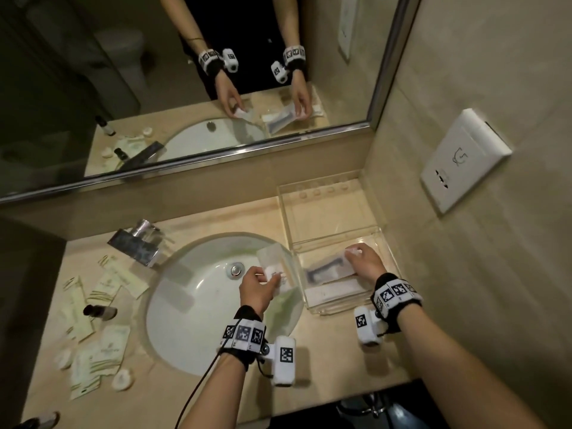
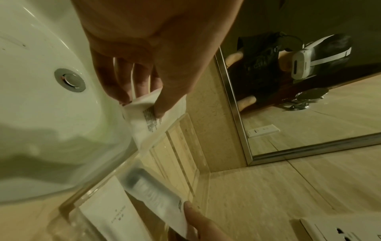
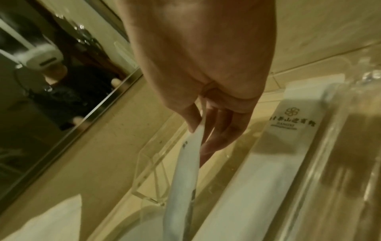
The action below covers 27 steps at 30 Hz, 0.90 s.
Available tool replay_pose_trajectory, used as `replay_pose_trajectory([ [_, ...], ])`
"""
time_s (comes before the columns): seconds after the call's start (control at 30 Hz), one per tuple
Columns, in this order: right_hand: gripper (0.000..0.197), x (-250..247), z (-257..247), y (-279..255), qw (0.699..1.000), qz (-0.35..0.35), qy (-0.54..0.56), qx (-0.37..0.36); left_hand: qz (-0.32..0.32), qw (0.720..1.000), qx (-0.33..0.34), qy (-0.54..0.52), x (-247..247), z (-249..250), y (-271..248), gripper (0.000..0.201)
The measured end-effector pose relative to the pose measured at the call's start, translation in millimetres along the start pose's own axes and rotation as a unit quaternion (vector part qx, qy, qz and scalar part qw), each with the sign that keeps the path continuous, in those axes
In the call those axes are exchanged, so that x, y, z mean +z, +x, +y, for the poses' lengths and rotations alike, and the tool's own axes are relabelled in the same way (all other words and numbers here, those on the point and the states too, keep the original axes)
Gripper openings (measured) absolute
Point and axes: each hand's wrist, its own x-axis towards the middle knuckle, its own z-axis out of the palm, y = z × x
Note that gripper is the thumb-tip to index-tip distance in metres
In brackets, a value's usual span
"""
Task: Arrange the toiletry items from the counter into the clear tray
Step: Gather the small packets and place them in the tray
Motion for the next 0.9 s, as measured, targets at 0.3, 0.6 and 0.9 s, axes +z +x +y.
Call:
replay_pose_trajectory([
  [0.3, 0.058, 1.1, 8.9, 18.7, 0.965, 0.029, -0.26, -0.026, -0.016, 1.0, -0.006, -0.015, 3.5, -0.5, 25.9, 0.028],
  [0.6, 0.057, 2.5, 13.8, 17.6, 0.964, 0.009, -0.264, -0.022, -0.031, 0.999, 0.0, -0.03, 11.9, 4.3, 38.7, 0.025],
  [0.9, 0.029, -0.6, 4.2, 10.3, 0.975, 0.08, -0.188, -0.089, -0.058, 0.997, 0.021, -0.052, 26.2, 16.5, 41.1, 0.014],
])
